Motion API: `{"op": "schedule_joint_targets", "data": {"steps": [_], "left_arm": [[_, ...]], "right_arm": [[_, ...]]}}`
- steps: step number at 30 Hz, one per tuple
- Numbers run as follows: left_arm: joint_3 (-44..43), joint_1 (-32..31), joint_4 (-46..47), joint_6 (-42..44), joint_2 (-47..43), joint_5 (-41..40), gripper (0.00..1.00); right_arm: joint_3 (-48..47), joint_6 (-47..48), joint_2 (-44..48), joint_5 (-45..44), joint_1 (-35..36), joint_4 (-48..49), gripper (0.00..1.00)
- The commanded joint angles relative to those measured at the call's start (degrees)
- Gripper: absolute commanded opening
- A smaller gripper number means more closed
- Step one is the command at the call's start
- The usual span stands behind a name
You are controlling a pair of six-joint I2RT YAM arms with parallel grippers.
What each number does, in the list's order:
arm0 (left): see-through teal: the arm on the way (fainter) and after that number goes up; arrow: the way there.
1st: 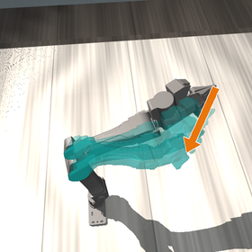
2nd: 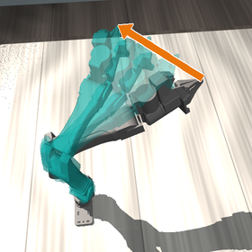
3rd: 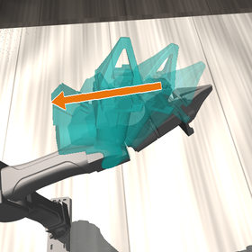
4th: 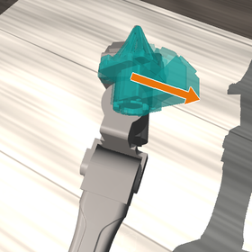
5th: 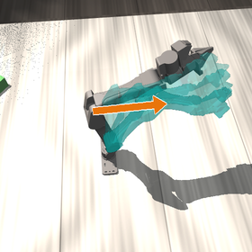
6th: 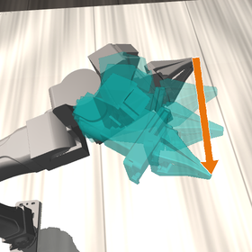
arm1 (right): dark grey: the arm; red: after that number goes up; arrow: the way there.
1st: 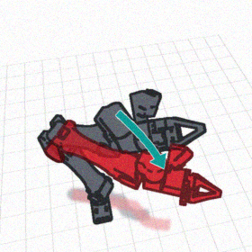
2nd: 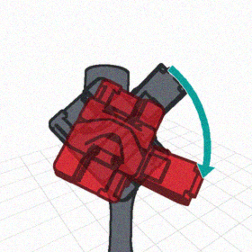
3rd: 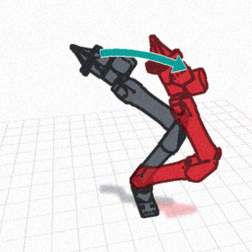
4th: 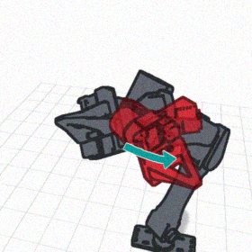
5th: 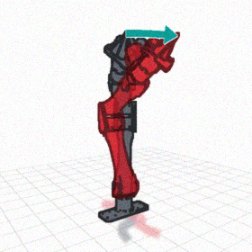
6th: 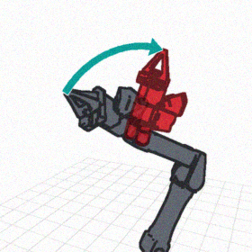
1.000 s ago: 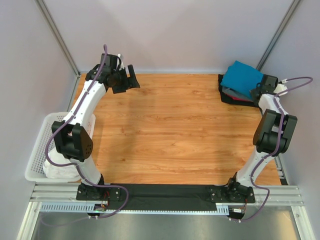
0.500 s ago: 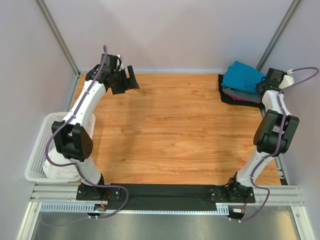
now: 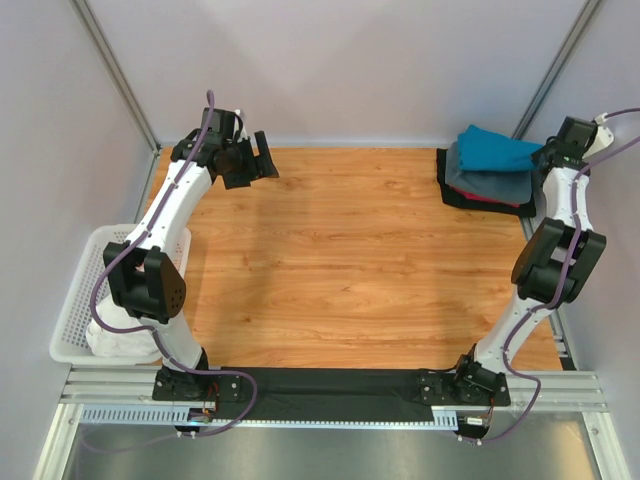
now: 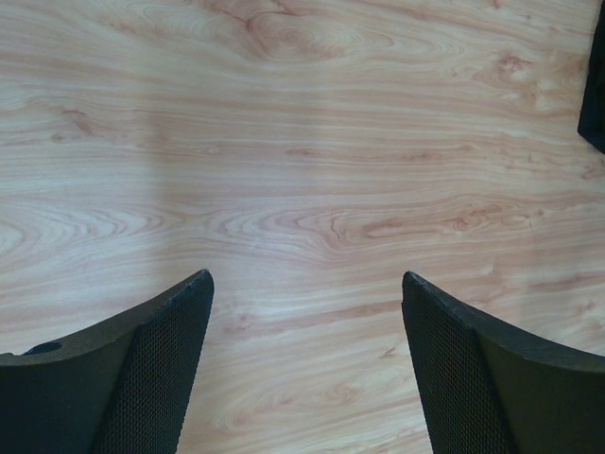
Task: Fold and stack the t-shirts
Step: Neatly place the folded tshirt to the corner
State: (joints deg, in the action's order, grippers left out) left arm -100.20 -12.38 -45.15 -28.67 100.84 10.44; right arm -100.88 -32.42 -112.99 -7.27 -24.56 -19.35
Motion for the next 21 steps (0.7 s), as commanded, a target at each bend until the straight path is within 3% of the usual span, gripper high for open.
{"op": "schedule_joint_targets", "data": {"steps": [1,14,16,17,19,21], "left_arm": [[-1.75,0.17,0.5,-0.78,-1.35,0.9,0.87],[-2.1,0.17,0.67,-1.66,-0.55,1.6,0.87],[-1.93,0.17,0.85,-1.66,-0.47,1.6,0.86],[-1.84,0.17,0.85,-1.66,-0.47,1.69,0.87],[-1.92,0.17,0.94,-1.48,-0.38,1.69,0.87],[-1.75,0.17,1.2,-1.22,-0.38,1.52,0.87]], "right_arm": [[-1.78,4.21,-1.09,1.46,-0.67,-1.56,0.0],[-3.71,7.64,-3.11,3.83,-2.43,-6.74,0.01],[-2.83,7.82,-2.94,4.28,-2.43,-7.27,0.07],[-2.05,7.82,-2.68,5.06,-2.43,-8.41,0.2],[-1.25,8.6,-2.06,5.68,-1.99,-9.38,0.36],[-0.72,10.18,-0.57,6.3,-0.77,-10.79,0.43]]}}
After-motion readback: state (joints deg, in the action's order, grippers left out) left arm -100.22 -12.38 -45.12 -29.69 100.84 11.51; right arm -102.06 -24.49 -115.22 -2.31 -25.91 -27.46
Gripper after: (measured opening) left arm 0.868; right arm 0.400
